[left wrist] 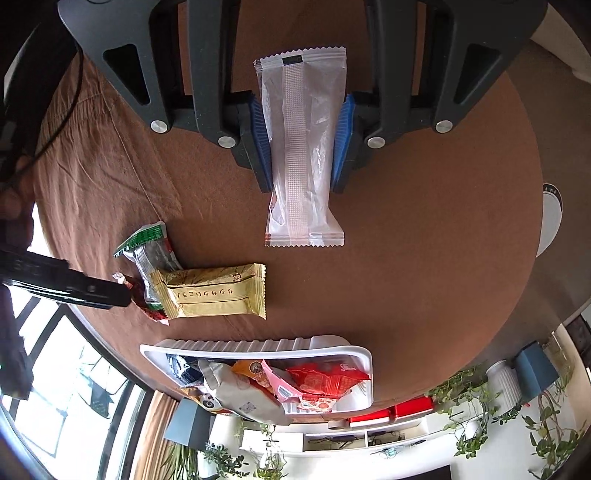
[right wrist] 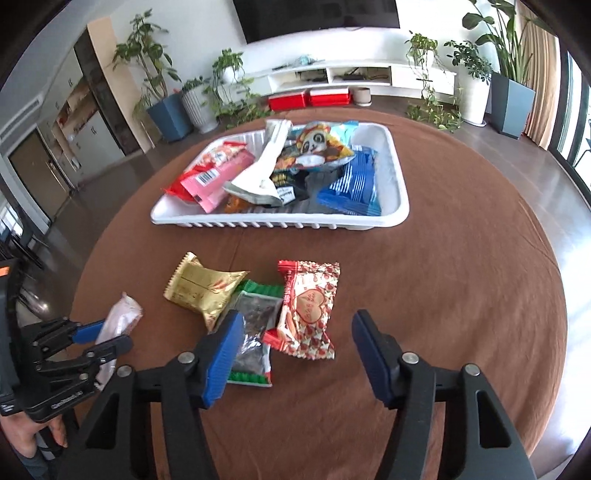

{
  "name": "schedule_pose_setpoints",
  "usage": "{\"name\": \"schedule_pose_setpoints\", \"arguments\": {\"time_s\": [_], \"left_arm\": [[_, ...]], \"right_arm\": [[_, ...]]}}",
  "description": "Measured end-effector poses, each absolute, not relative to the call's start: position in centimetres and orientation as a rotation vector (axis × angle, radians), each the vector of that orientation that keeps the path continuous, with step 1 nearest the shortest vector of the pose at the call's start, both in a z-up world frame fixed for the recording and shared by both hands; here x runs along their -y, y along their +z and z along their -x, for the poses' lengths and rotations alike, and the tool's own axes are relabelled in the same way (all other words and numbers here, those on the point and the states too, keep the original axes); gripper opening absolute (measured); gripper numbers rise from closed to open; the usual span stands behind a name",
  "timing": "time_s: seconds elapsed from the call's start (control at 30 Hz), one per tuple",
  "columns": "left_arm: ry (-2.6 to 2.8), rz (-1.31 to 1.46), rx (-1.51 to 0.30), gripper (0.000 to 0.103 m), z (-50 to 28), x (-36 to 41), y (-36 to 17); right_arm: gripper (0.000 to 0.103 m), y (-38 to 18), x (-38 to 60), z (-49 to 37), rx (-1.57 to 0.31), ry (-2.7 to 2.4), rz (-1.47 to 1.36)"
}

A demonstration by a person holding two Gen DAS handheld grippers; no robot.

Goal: Organize snacks
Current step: 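Grasp the white wrapper with the left tool while the right tool grasps the red-white cookie pack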

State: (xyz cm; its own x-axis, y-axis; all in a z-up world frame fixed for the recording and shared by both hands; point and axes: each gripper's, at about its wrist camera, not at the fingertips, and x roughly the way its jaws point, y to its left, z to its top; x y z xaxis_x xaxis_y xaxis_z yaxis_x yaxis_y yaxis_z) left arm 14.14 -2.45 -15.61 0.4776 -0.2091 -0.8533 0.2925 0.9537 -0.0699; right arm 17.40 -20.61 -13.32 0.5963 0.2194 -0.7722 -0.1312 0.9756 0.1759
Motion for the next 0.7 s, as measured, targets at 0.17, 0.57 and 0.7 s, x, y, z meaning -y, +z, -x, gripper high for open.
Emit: {"name": "schedule_pose_setpoints", "arguments": {"time_s": [0.17, 0.57, 0.7], "left_arm": [[-0.314, -0.078, -1.020, 0.029, -14.0, 2.4, -15.6], [-0.328, -0.060, -1.012, 0.029, -13.9, 2.3, -15.7], [-0.327, -0.072, -1.010, 0.028, -13.9, 2.6, -15.7]], "right_arm": [[0.059, -14.1, 21.0, -18.6, -0.938, 0.162, -0.101], [0.042, -15.1, 21.0, -19.6, -0.979, 0.136, -0.051], [0.042, -15.1, 20.3, -19.9, -0.988, 0.145, -0.002]]}}
